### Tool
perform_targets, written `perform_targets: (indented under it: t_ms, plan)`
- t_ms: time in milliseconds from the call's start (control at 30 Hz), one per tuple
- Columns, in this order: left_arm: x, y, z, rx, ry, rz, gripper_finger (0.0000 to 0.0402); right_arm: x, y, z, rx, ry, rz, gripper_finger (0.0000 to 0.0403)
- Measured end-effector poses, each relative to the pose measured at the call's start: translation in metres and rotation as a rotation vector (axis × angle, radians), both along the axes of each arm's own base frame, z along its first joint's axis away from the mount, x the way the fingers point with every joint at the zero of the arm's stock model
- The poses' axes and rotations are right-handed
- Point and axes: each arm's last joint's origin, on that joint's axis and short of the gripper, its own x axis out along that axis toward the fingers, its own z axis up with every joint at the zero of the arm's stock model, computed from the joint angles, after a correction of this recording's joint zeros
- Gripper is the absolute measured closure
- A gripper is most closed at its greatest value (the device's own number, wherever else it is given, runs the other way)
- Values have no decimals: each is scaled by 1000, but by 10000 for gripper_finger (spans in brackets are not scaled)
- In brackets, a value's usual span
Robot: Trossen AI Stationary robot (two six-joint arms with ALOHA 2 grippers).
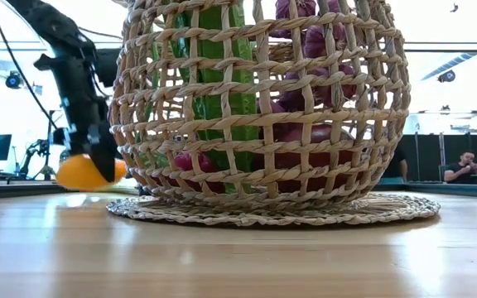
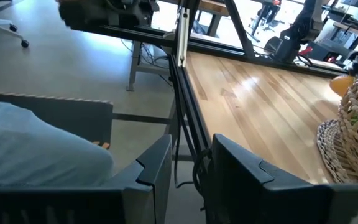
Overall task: Build produce basket
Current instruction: Put the mango into the basket
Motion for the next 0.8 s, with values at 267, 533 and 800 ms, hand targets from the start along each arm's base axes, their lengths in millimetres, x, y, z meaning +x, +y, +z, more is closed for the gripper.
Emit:
perform_targets:
  t_ms: [267, 533, 800]
  plan:
    - [-18, -34, 62, 97, -146, -127, 182, 1, 0, 1, 6, -4, -1, 294]
    - [-27, -83, 148, 157, -712, -356, 182, 5, -2, 1, 5, -4, -9, 294]
    - [4, -132, 206, 347, -1163, -648, 182, 11, -6, 0, -6, -2, -18, 294]
